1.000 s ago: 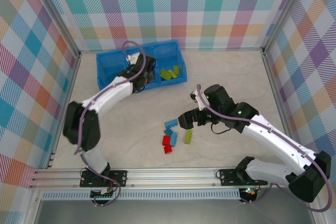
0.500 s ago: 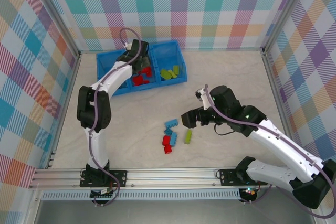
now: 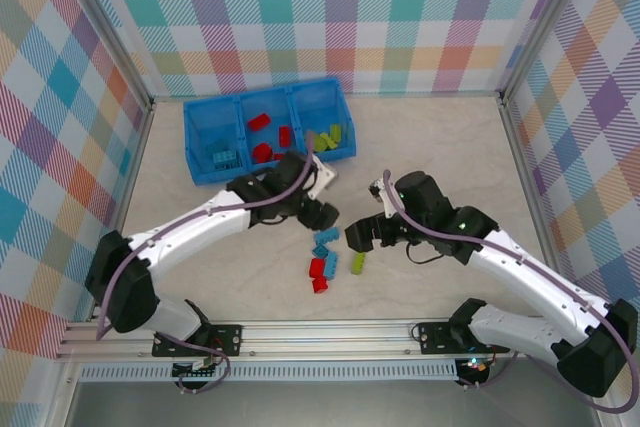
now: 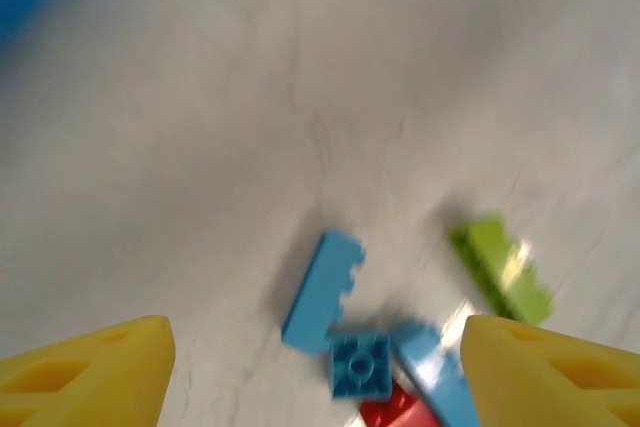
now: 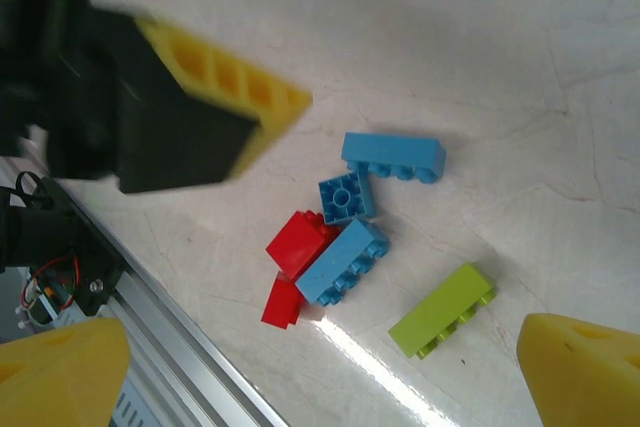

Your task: Sort the legos into containers by color

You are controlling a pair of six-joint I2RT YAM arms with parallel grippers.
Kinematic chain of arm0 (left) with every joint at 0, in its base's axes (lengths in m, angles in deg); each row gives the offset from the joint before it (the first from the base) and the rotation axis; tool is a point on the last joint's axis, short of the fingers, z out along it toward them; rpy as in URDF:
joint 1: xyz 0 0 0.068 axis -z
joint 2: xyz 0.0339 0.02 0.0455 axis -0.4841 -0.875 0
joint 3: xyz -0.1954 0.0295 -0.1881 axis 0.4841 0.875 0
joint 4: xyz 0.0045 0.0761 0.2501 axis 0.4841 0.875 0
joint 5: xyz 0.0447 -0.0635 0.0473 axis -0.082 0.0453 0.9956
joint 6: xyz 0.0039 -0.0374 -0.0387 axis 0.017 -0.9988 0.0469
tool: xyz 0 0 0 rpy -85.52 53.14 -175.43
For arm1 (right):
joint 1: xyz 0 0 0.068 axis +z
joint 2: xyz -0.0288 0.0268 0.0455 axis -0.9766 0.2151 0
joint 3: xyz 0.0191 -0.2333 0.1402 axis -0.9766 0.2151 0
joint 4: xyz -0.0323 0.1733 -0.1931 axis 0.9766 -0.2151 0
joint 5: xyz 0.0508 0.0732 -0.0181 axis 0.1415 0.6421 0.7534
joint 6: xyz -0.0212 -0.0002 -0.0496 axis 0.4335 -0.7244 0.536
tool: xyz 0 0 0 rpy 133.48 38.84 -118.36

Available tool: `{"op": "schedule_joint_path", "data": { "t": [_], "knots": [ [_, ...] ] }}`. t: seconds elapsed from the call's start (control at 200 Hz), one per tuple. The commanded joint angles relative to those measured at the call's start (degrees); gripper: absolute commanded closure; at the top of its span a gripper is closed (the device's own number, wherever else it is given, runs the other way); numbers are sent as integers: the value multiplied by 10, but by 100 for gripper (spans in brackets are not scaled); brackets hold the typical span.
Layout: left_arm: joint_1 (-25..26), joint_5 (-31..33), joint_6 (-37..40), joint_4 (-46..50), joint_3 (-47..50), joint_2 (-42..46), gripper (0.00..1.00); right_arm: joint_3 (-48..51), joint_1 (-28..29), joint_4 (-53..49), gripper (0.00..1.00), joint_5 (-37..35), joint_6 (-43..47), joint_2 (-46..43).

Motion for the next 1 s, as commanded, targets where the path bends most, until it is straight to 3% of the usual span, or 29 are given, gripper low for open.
{"op": "schedule_joint_path", "data": {
  "t": [0.0,0.22,0.345,0.44,0.51,0.565,0.815,0.995],
  "knots": [
    [20,-2,108,34,-3,-53,23,14,2,0,0,17,5,-31],
    [25,-6,108,5,-52,-168,16,22,2,-21,0,2,-7,-49],
    [25,9,99,-6,-72,-215,20,22,2,-26,0,1,-11,-53],
    [25,10,93,-5,-81,-233,38,23,2,-27,0,-3,-11,-57],
    [26,10,89,-9,-78,-235,68,23,2,-28,0,-6,-11,-58],
    [26,10,89,-9,-75,-232,75,23,2,-28,0,-7,-11,-58],
    [10,31,59,-50,-42,-134,81,20,2,-19,0,-3,-12,-51],
    [-92,127,-28,-114,-12,13,81,24,3,7,0,3,-19,-46]
  ]
}}
